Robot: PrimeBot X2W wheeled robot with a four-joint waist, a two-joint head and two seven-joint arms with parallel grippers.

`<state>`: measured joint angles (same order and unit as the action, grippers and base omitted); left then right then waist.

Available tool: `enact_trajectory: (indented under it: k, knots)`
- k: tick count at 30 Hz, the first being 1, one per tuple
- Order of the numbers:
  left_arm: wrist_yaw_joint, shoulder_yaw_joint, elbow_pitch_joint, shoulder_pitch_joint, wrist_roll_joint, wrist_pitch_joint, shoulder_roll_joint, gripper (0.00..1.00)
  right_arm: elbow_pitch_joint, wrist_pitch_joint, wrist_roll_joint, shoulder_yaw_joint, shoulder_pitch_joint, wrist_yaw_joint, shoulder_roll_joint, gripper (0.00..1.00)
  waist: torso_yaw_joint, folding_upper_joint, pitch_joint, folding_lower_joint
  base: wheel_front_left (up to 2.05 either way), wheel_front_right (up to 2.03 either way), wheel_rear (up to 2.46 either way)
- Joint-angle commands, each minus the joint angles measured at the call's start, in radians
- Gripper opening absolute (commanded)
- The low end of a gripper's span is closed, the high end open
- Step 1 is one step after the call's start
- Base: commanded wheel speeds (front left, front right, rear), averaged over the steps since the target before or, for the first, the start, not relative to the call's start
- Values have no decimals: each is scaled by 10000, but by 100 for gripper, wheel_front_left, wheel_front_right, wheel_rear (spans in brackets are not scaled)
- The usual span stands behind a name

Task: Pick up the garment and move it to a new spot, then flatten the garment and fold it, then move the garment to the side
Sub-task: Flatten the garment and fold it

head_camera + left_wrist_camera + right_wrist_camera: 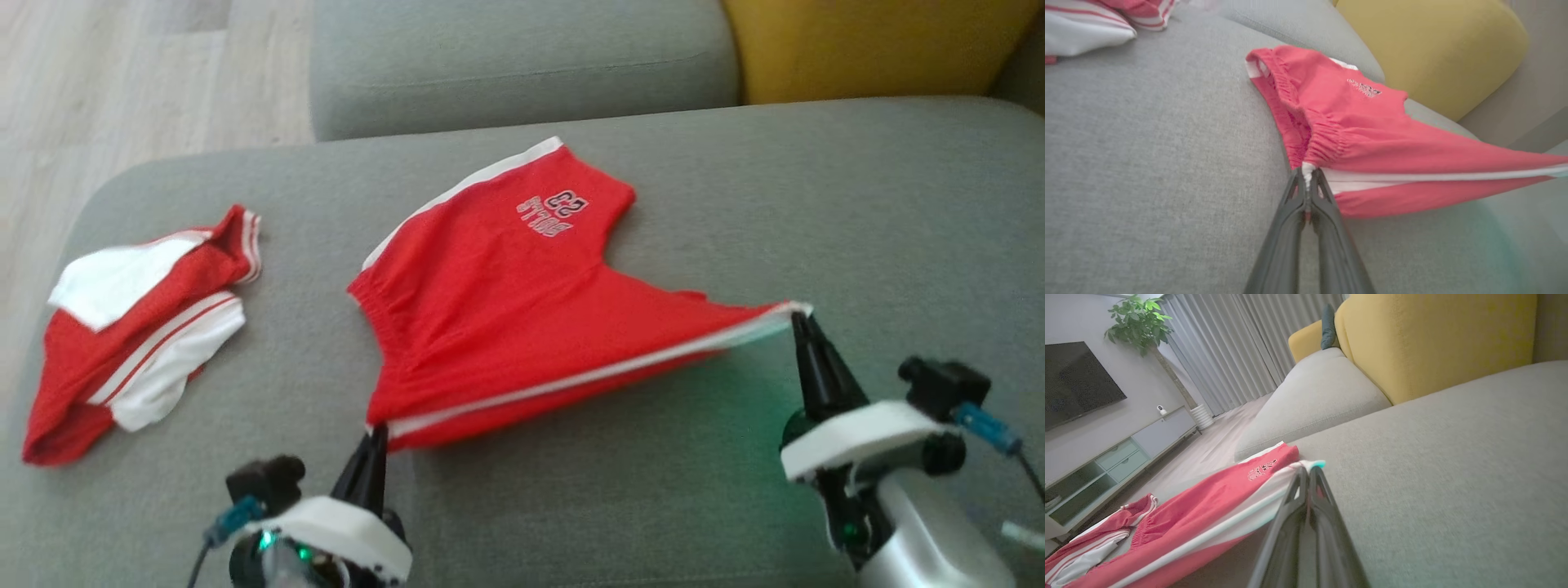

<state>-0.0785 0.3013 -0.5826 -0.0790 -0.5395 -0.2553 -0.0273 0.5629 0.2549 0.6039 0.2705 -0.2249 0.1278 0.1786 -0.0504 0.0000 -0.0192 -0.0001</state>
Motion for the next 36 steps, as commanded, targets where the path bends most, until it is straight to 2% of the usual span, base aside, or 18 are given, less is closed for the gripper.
enact_trajectory:
  k: [1,10,20,28,33,34,35,36]
  knots:
    - [49,-494,565,-481,-102,-64,-230,0,-338,68,-154,-24,-850,29,226,0,331,0,186,1,0,0,0]
    - [90,219,1153,-2749,-988,-64,-230,0,737,-101,-1854,-84,-4197,29,141,0,1593,0,1686,1,0,0,0]
    - [659,1584,966,-5427,-2627,-64,-229,0,3266,-352,-4044,-238,-7713,29,76,0,2925,0,3889,1,0,0,0]
    - [999,2215,872,-6654,-3469,-64,-229,0,4885,-303,-5688,-932,-9214,29,129,0,3502,0,4996,1,0,0,0]
    - [1050,2558,913,-7016,-3827,-64,-229,0,5624,-246,-6638,-2044,-9649,29,172,0,3633,0,5299,1,0,0,0]
    - [1036,2665,899,-7015,-3872,-64,-229,19,5677,-207,-6801,-2319,-9674,29,138,25,3633,0,5310,1,0,0,0]
    - [1027,2735,894,-6997,-3881,-64,-229,89,5711,-168,-6994,-2512,-9671,29,66,98,3623,0,5310,1,0,0,0]
    - [1030,2754,890,-6954,-3875,-64,-229,100,5731,-128,-7178,-2682,-9636,29,-11,100,3598,0,5296,1,0,0,0]
